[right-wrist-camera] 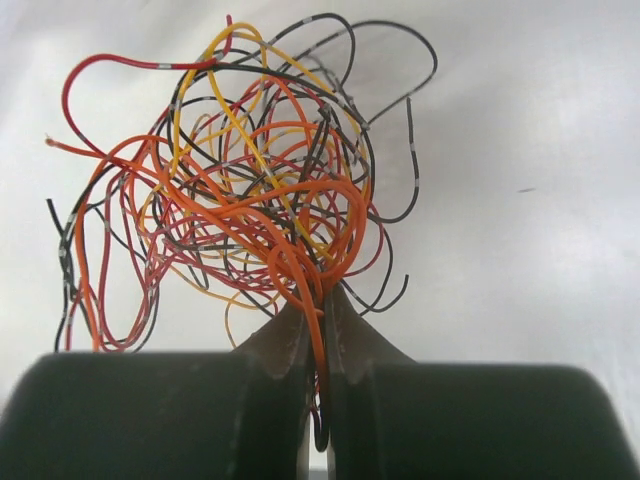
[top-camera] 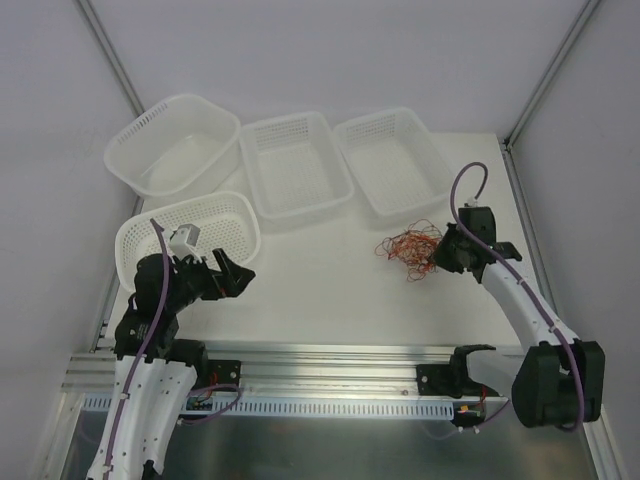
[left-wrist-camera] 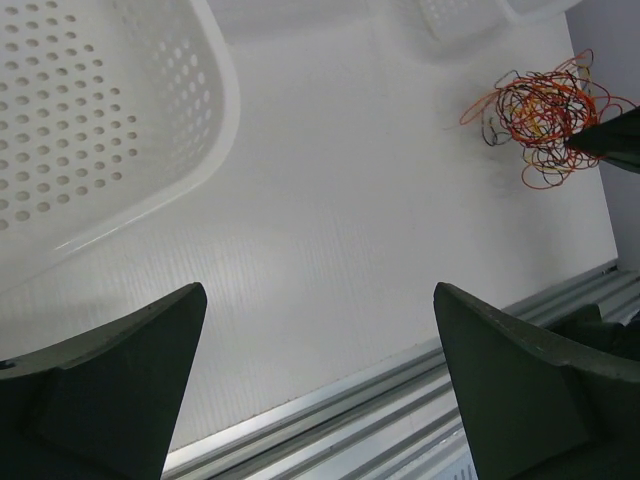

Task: Untangle the cables

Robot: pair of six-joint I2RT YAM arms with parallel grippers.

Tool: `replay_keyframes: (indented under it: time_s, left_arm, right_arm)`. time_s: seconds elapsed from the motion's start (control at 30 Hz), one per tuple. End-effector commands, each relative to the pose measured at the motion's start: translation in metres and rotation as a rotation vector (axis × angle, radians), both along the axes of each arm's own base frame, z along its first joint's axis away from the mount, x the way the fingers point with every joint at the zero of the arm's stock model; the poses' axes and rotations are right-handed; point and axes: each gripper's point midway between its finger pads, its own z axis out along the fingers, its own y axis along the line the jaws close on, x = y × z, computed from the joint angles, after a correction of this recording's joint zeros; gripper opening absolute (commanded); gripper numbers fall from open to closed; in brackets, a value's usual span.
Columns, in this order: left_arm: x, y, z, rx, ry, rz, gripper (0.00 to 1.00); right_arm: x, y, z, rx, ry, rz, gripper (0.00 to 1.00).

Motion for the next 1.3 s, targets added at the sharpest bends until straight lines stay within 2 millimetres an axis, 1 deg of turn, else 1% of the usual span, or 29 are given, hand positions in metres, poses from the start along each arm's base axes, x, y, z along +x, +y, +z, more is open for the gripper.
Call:
replay_keyframes:
  time_s: [0.0, 0.03, 0.07, 0.17, 0.2, 0.27, 0.33, 0.37, 0.43, 0.47, 0.53, 0.57, 0.6, 0.67, 0.7, 0.73, 0.77, 0.8, 0.83, 0.87, 0.93, 0.97, 1.03, 1.07, 1.13, 1.17, 1.2, 1.23, 1.27]
  left_arm:
    - [-0.002, -0.021, 0.003, -0.045, -0.014, -0.140, 0.99]
    - [-0.005, -0.029, 0.004, -0.062, -0.003, -0.184, 0.99]
    - [-0.005, -0.032, 0.000, -0.067, 0.029, -0.200, 0.99]
    - [-0.008, -0.042, -0.004, -0.085, 0.070, -0.242, 0.99]
    - [-0.008, -0.044, -0.005, -0.088, 0.076, -0.247, 0.99]
    - [-0.010, -0.053, -0.006, -0.104, 0.079, -0.265, 0.99]
    - [-0.012, -0.060, -0.009, -0.122, 0.091, -0.282, 0.99]
    - [-0.017, -0.069, -0.010, -0.120, 0.101, -0.324, 0.99]
    - [-0.014, -0.074, -0.011, -0.102, 0.112, -0.309, 0.99]
    - [-0.014, -0.078, -0.016, -0.089, 0.132, -0.311, 0.99]
    - [-0.012, -0.090, -0.019, -0.058, 0.129, -0.316, 0.99]
    - [-0.017, -0.105, -0.016, -0.055, 0.103, -0.362, 0.99]
    - [-0.011, -0.107, -0.019, -0.033, 0.093, -0.332, 0.99]
    - [-0.009, -0.120, -0.030, 0.001, 0.110, -0.337, 0.99]
    - [-0.014, -0.131, -0.034, 0.018, 0.109, -0.370, 0.99]
    - [-0.006, -0.137, -0.043, 0.054, 0.106, -0.348, 0.99]
    - [-0.005, -0.142, -0.048, 0.075, 0.111, -0.352, 0.99]
    - [-0.003, -0.146, -0.052, 0.090, 0.115, -0.350, 0.99]
    - [-0.004, -0.157, -0.050, 0.090, 0.109, -0.369, 0.99]
    - [-0.004, -0.162, -0.065, 0.124, 0.151, -0.379, 0.99]
    - [0.001, -0.173, -0.075, 0.153, 0.169, -0.367, 0.98]
    - [0.002, -0.175, -0.078, 0.159, 0.171, -0.358, 0.98]
    - [0.004, -0.177, -0.086, 0.160, 0.200, -0.328, 0.97]
    - [0.003, -0.175, -0.090, 0.162, 0.211, -0.312, 0.96]
    - [0.003, -0.172, -0.095, 0.131, 0.226, -0.268, 0.95]
    - [0.004, -0.171, -0.095, 0.116, 0.228, -0.253, 0.95]
    - [0.002, -0.165, -0.103, 0.121, 0.240, -0.232, 0.95]
    - [0.001, -0.164, -0.102, 0.095, 0.247, -0.215, 0.95]
    - [-0.002, -0.162, -0.106, 0.086, 0.255, -0.210, 0.95]
  right_arm:
    - [-0.025, 0.061, 0.016, 0.107, -0.063, 0.307, 0.01]
    - [-0.026, 0.073, 0.020, 0.132, -0.090, 0.350, 0.01]
    - [-0.033, 0.089, 0.024, 0.154, -0.107, 0.420, 0.01]
    - [-0.044, 0.111, 0.022, 0.159, -0.113, 0.531, 0.01]
    - [-0.052, 0.123, 0.016, 0.158, -0.096, 0.592, 0.01]
    - [-0.056, 0.131, 0.007, 0.150, -0.072, 0.632, 0.03]
    - [-0.063, 0.139, -0.007, 0.153, -0.025, 0.656, 0.05]
    - [-0.064, 0.139, -0.011, 0.152, -0.016, 0.653, 0.13]
    - [-0.065, 0.137, -0.016, 0.149, -0.007, 0.629, 0.24]
    - [-0.065, 0.135, -0.017, 0.139, -0.010, 0.618, 0.37]
    - [-0.062, 0.126, -0.017, 0.100, -0.015, 0.573, 0.47]
    - [-0.061, 0.123, -0.014, 0.085, -0.020, 0.560, 0.57]
    - [-0.059, 0.118, -0.012, 0.058, -0.028, 0.540, 0.61]
    - [-0.062, 0.112, -0.003, 0.046, -0.046, 0.524, 0.69]
    - [-0.062, 0.110, 0.002, 0.035, -0.065, 0.520, 0.71]
    - [-0.065, 0.107, 0.006, 0.023, -0.074, 0.522, 0.72]
    - [-0.067, 0.106, 0.017, 0.016, -0.112, 0.532, 0.77]
    - [-0.065, 0.104, 0.027, -0.001, -0.144, 0.528, 0.78]
    - [-0.068, 0.099, 0.029, -0.030, -0.145, 0.525, 0.81]
    - [-0.071, 0.101, 0.038, -0.035, -0.174, 0.543, 0.84]
    - [-0.073, 0.099, 0.047, -0.063, -0.193, 0.542, 0.89]
    - [-0.077, 0.104, 0.050, -0.064, -0.200, 0.559, 0.94]
    - [-0.077, 0.105, 0.055, -0.092, -0.218, 0.557, 0.99]
    - [-0.080, 0.112, 0.056, -0.098, -0.227, 0.582, 0.97]
    - [-0.076, 0.118, 0.056, -0.134, -0.233, 0.583, 0.97]
    - [-0.080, 0.126, 0.055, -0.147, -0.234, 0.615, 0.97]
    - [-0.077, 0.126, 0.054, -0.185, -0.234, 0.607, 0.97]
    - [-0.076, 0.130, 0.047, -0.218, -0.211, 0.619, 0.97]
    - [-0.075, 0.135, 0.044, -0.253, -0.212, 0.629, 0.97]
